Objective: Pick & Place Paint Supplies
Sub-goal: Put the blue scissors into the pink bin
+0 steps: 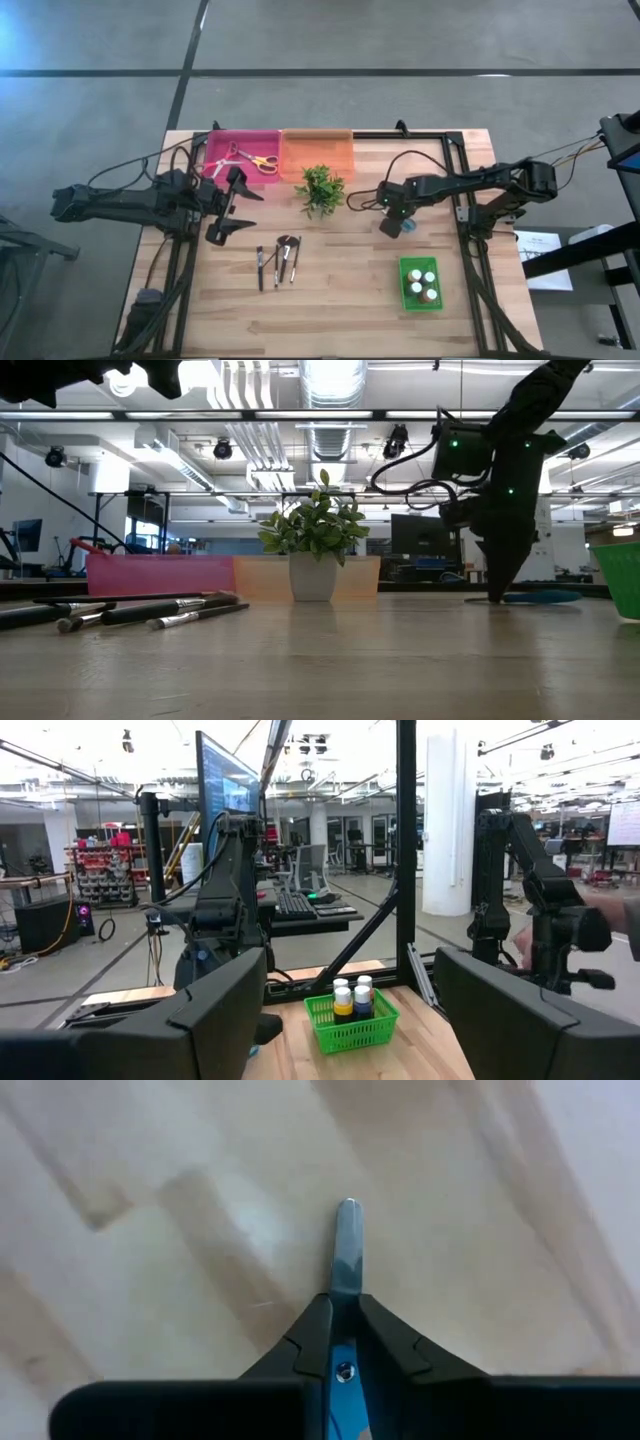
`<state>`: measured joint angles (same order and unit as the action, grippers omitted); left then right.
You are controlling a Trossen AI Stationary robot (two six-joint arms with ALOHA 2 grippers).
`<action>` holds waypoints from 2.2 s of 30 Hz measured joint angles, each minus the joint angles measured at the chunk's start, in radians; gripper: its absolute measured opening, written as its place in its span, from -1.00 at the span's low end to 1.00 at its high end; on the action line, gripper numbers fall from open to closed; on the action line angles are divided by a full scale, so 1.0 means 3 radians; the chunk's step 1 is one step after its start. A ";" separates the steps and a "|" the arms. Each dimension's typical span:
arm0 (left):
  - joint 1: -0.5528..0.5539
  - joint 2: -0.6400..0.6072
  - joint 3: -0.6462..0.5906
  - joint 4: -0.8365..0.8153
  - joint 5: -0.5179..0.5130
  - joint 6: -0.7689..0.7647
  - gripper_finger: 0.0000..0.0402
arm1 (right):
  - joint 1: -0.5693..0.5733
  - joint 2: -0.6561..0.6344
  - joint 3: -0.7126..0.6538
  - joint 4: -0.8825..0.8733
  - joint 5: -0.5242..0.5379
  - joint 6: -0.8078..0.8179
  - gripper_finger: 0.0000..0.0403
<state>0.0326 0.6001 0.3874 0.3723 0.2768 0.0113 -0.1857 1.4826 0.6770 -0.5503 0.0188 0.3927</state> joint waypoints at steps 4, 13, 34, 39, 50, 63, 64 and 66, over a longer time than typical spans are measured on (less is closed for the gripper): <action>0.0003 0.0000 0.0000 -0.0064 -0.0001 0.0041 0.49 | 0.0126 -0.0085 0.0105 0.0007 -0.0094 -0.0001 -0.91; -0.0001 0.0291 0.0010 -0.0131 0.0014 0.0463 0.49 | 0.0645 -0.0149 0.0595 0.0158 -0.0096 -0.0019 -0.91; -0.0005 0.2131 0.0719 -0.0035 0.0015 0.0786 0.49 | 0.1063 -0.0151 0.1371 0.0227 0.0137 -0.0411 -0.89; -0.0029 0.2497 0.1061 -0.0024 0.0014 0.0724 0.49 | 0.1208 -0.0151 0.1534 0.0230 0.0239 -0.0524 -0.89; -0.0089 0.2928 0.1409 -0.0035 0.0008 0.0660 0.49 | 0.1363 -0.0156 0.1818 0.0228 0.0387 -0.0705 -0.89; -0.0110 0.3003 0.1485 0.0146 -0.0001 0.0500 0.49 | 0.1358 -0.0158 0.1868 0.0526 0.0394 -0.0971 -0.89; -0.0113 0.3003 0.1485 0.0158 0.0000 0.0483 0.49 | 0.1356 -0.0158 0.1868 0.0558 0.0403 -0.0988 -0.89; -0.0120 0.3004 0.1485 0.0189 0.0000 0.0465 0.49 | 0.1352 -0.0158 0.1868 0.0631 0.0435 -0.1042 -0.89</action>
<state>-0.0032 1.5013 0.8330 0.4292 0.2768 0.1507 0.2199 1.4353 1.2373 -0.3609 0.1494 0.0802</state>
